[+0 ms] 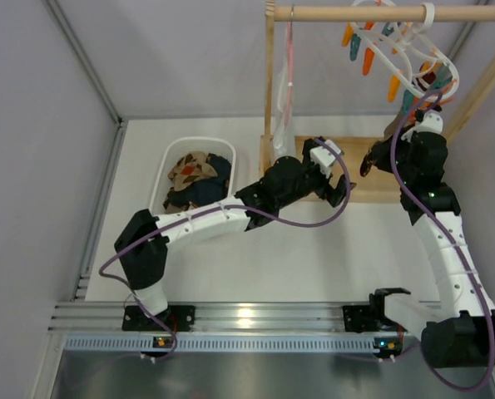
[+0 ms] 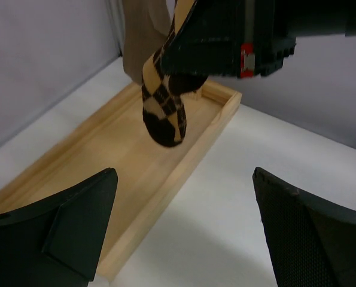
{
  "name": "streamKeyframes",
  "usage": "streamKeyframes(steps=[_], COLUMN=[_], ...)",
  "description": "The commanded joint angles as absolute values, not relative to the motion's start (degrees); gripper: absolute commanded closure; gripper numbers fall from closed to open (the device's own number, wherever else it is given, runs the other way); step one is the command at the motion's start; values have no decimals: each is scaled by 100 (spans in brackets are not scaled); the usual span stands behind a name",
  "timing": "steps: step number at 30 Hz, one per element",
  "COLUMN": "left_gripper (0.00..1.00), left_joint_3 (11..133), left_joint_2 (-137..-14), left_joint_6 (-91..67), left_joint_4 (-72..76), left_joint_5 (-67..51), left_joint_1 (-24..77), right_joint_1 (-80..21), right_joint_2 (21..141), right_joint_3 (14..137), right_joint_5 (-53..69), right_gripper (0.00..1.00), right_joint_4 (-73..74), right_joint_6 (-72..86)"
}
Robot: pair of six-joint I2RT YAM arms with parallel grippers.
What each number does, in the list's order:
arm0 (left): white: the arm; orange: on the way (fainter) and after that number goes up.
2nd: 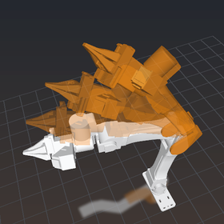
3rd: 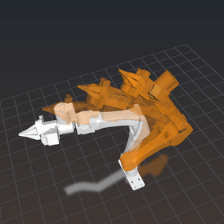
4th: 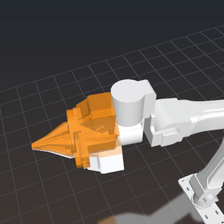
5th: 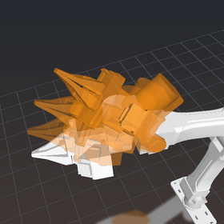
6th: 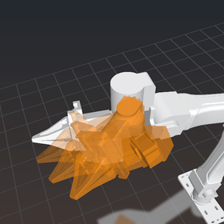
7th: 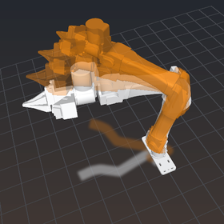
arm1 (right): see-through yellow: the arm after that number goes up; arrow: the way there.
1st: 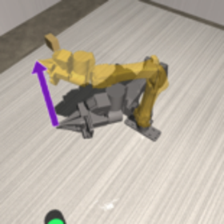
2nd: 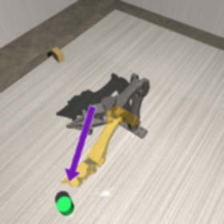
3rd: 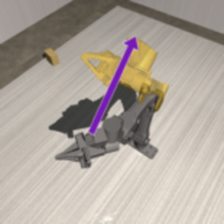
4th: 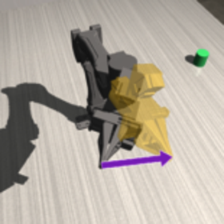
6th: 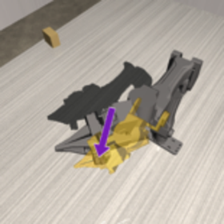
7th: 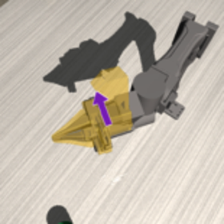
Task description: Remove the socks clipped to the hanger
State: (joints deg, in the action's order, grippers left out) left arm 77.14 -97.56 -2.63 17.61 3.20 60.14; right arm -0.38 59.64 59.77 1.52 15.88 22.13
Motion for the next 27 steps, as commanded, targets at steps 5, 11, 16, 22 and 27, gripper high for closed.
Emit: streamKeyframes(steps=[5, 11, 16, 22, 27], left_gripper=[2, 10, 19, 68, 100], left_joint_3=[8806, 8877, 9500, 9931, 9660], left_joint_2=[-10731, -11249, -11812, -12217, -12059], left_joint_6=[791, 1027, 1257, 1248, 915], left_joint_4=[2837, 3664, 3726, 3814, 3964], left_joint_5=[-739, -238, 351, 685, 800], left_joint_1=[5897, 5880, 5880, 5854, 5862], right_joint_1=[-439, -457, -483, -527, -527], right_joint_2=[5766, 5643, 5485, 5449, 5467], right_joint_3=[6566, 6434, 6170, 6170, 6214], right_joint_5=[246, 596, 844, 923, 914], right_gripper=[100, 100, 100, 100, 60], right_joint_4=[2259, 2197, 2056, 2057, 2083], right_joint_6=[2522, 2707, 2900, 2874, 2769])
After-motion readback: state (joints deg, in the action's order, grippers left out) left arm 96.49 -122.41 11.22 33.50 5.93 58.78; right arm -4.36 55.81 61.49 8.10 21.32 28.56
